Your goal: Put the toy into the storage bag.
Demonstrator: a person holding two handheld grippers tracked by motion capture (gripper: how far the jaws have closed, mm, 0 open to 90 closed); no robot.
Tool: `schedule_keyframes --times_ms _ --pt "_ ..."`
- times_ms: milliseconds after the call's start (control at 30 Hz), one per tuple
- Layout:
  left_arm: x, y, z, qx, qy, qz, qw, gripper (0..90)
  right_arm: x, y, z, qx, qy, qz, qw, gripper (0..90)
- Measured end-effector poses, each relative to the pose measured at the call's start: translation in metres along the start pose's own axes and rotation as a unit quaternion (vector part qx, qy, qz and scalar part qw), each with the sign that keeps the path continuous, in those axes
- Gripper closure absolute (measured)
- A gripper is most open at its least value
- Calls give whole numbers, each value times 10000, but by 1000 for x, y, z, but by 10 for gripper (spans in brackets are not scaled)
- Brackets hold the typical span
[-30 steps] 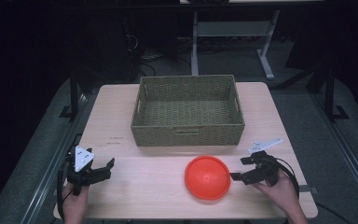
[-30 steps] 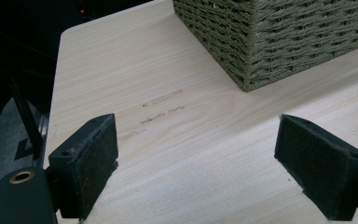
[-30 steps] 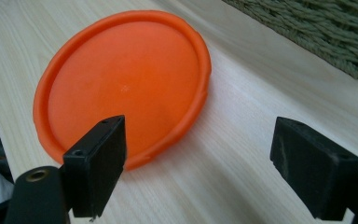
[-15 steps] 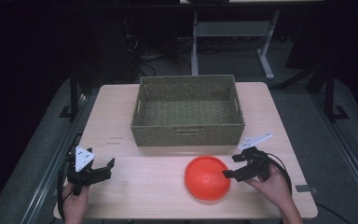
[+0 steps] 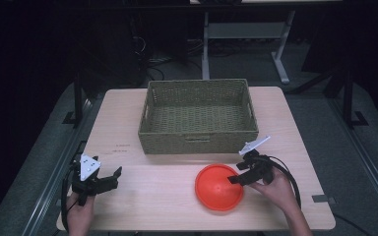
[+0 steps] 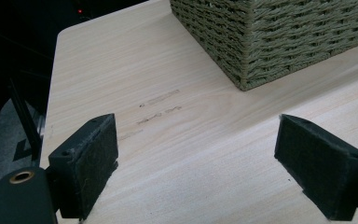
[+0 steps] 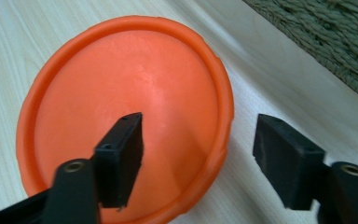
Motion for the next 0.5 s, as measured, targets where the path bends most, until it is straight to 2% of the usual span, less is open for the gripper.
schedule_keyframes --times_ms 100,133,167,200,333,500 --pt "0 -2 0 -30 8 23 10000 129 0 -1 2 -50 -33 -59 10000 387" --pt "0 -2 0 -59 10 19 10000 129 -1 -2 4 -135 -59 -155 9998 443" --pt "-1 -3 0 -77 27 14 10000 129 -1 -2 4 -135 -59 -155 9998 443" --pt "-1 -3 0 -75 15 11 10000 128 -2 -4 8 -233 -22 -206 9995 472" --pt "-1 -3 -1 -73 2 3 10000 128 -5 -8 14 -361 38 -275 9990 500" --pt "0 -3 0 -162 16 -15 9999 128 -7 -7 14 -384 14 -311 9988 522"
Point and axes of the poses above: each handheld gripper's, and its own axes: x roughly backward along the jaws, z roughly out of its underside, y roughly to its left, the point moved 10 cm from there along -x, roughly forward along the jaws, and after that the axes turned 14 degrees about -z, right-handed, at the moved point
